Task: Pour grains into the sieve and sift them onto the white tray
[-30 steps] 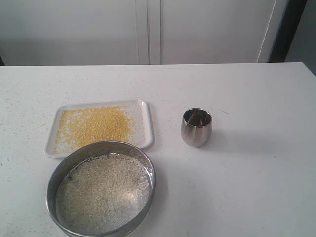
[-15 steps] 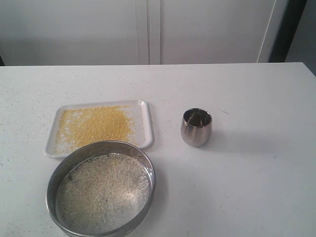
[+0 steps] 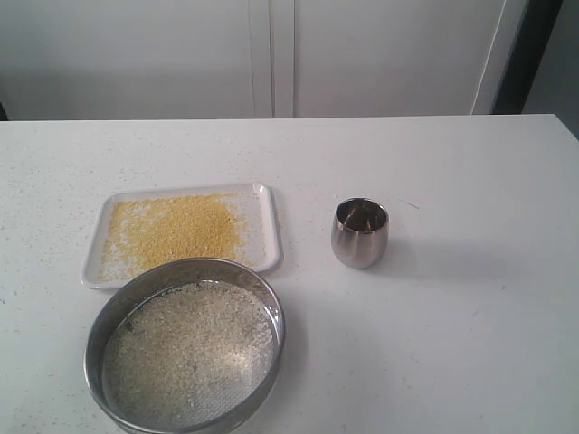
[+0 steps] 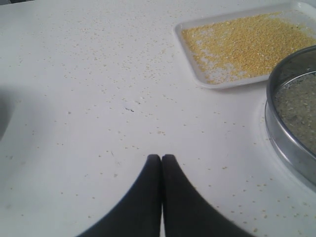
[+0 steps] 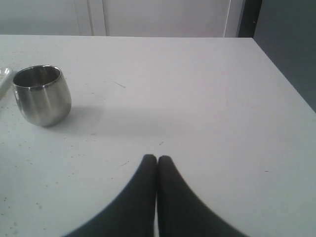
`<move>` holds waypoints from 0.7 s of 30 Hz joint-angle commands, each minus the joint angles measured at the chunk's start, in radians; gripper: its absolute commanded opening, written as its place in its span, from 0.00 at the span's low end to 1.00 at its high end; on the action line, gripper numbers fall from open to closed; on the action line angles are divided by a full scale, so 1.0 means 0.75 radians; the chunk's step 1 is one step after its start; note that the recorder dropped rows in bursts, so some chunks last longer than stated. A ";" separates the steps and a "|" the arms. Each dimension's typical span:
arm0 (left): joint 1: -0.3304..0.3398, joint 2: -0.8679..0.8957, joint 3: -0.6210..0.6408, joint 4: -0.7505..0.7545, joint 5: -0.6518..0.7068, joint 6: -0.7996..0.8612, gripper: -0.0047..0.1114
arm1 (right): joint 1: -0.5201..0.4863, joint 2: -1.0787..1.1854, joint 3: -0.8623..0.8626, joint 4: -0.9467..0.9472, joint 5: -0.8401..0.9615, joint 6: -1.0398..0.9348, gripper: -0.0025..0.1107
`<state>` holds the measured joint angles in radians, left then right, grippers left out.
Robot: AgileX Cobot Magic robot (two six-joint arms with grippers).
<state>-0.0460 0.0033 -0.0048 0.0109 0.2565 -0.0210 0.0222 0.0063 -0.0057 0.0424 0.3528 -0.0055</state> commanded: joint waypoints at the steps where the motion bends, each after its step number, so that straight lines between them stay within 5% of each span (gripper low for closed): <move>1: 0.007 -0.004 0.006 -0.015 -0.003 -0.003 0.04 | -0.005 -0.008 0.008 -0.009 -0.001 -0.013 0.02; 21: 0.007 -0.004 0.006 -0.015 -0.003 -0.003 0.04 | 0.064 -0.008 0.008 -0.021 -0.002 -0.019 0.02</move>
<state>-0.0460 0.0033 -0.0048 0.0109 0.2549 -0.0210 0.0679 0.0063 -0.0057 0.0369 0.3553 -0.0112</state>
